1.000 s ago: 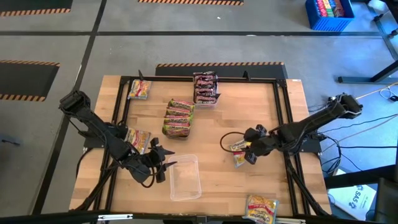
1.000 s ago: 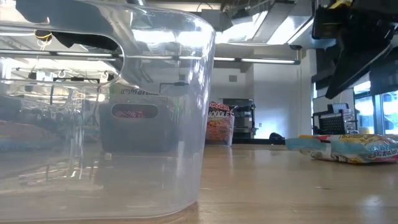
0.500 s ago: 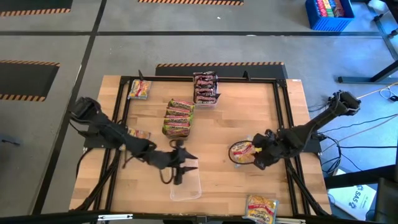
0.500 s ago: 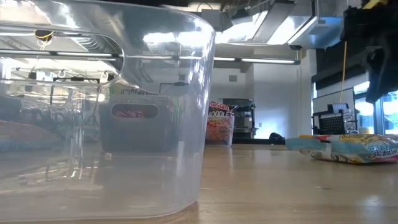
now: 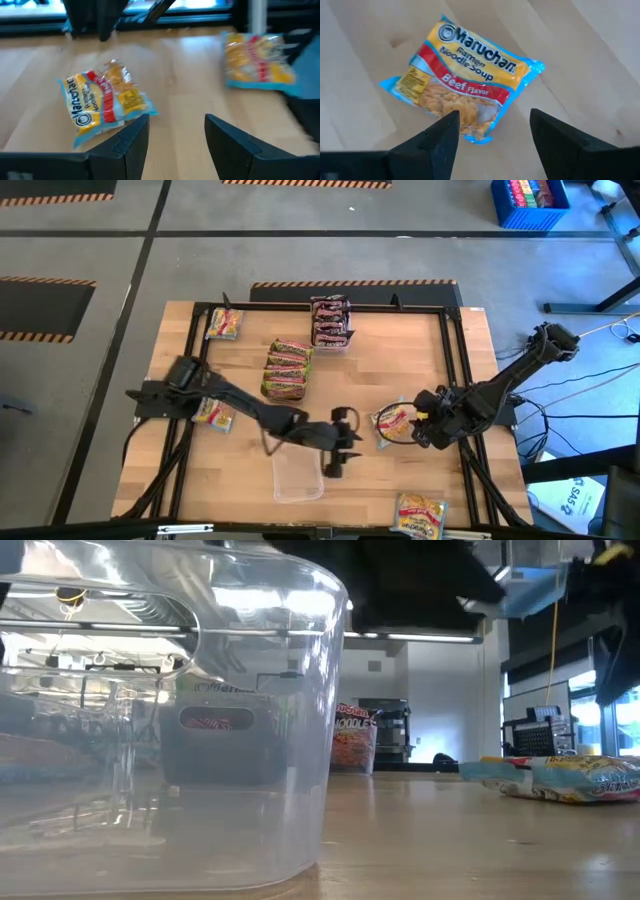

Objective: Sort Maruchan noodles
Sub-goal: Put the blue noodle pack into the bottom transparent bin

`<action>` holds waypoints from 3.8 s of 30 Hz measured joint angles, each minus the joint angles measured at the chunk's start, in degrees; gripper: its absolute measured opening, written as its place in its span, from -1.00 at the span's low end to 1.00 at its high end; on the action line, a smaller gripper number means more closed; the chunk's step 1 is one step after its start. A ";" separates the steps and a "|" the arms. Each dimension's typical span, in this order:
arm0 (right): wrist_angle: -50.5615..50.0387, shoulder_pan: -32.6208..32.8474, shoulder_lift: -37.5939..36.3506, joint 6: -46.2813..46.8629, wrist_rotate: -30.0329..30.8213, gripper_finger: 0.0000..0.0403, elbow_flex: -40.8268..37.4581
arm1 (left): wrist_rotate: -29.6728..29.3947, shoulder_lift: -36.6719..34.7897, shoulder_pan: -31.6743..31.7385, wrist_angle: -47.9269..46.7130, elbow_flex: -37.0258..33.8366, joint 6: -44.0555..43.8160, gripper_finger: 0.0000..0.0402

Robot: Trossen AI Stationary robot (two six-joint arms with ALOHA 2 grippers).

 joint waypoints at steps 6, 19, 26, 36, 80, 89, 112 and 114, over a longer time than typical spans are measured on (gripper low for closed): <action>10.62 -0.32 -2.22 3.97 0.28 0.12 -8.72 | 0.60 8.46 3.79 -1.40 7.47 0.20 -0.08; 32.46 -7.28 -3.18 2.43 -2.58 0.12 -20.59 | 1.64 15.51 8.65 -0.30 9.22 -0.35 -0.08; 42.62 -7.15 -3.16 0.89 -4.32 0.12 -23.01 | -0.97 15.31 8.82 -3.25 8.82 -0.49 -0.08; 42.92 -7.13 -3.18 1.91 -5.21 0.12 -22.94 | -3.15 15.46 7.88 -5.93 8.74 -0.40 -0.08; 77.74 -7.09 10.06 -5.25 -1.43 0.62 -29.77 | -6.76 15.46 6.20 -4.14 8.56 0.48 -0.08; 77.09 -7.13 10.08 -5.16 -4.88 0.61 -29.77 | -8.09 15.46 5.88 -3.54 8.78 1.53 -0.08; 81.64 -7.13 14.18 -5.04 -3.22 0.49 -29.26 | -7.85 15.46 5.89 -2.98 8.78 1.46 -0.08; 83.41 -7.13 15.51 -5.49 -3.22 0.39 -29.26 | -7.77 15.46 5.87 -2.91 8.76 1.47 -0.08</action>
